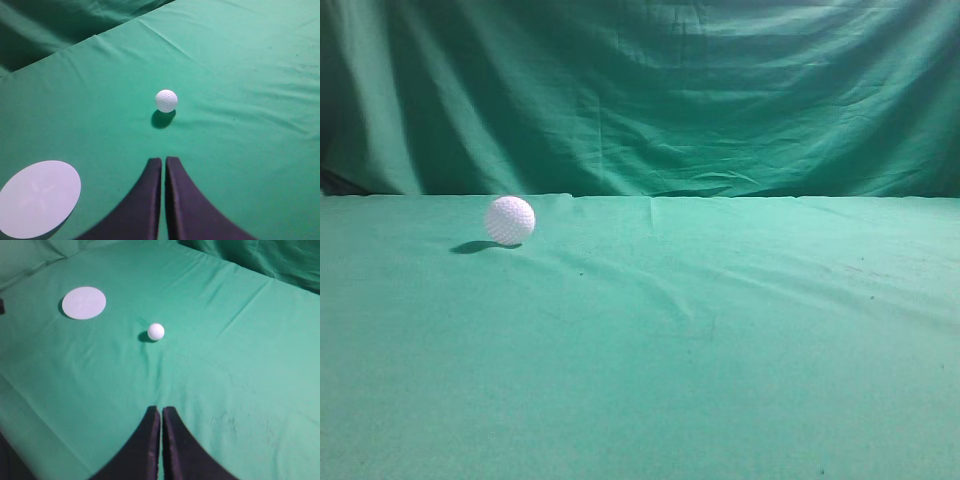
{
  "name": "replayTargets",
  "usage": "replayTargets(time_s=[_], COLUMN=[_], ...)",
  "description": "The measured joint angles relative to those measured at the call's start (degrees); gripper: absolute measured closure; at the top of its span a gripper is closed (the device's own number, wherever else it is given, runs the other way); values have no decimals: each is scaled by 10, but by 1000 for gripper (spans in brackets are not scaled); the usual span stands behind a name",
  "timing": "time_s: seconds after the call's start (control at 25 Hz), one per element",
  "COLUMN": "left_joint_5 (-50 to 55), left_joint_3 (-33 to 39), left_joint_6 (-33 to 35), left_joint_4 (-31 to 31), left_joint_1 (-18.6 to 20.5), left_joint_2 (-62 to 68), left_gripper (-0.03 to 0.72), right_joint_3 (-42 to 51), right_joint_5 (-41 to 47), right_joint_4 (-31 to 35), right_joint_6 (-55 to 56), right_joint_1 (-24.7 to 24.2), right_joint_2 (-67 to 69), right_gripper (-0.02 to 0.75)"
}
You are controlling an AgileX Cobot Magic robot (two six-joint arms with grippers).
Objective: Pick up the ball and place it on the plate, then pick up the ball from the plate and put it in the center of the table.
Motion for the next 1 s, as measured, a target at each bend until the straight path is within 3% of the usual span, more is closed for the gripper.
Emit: replayTargets(time_s=[0.2,0.4,0.72,1.0], left_joint_5=[0,0,0,0], left_joint_3=[0,0,0,0], left_joint_6=[0,0,0,0], left_joint_4=[0,0,0,0], left_joint_1=[0,0,0,0], left_joint_2=[0,0,0,0], left_gripper=[688,688,688,688], right_joint_3=[11,103,351,480], right_joint_5=[25,-70,-327,-399], right_joint_4=[-14,-92,-119,-90], right_joint_6=[0,55,91,94], right_joint_1=[0,-2,-160,-311], right_joint_2=[-50,-124,-235,-338], right_gripper=[738,738,738,738])
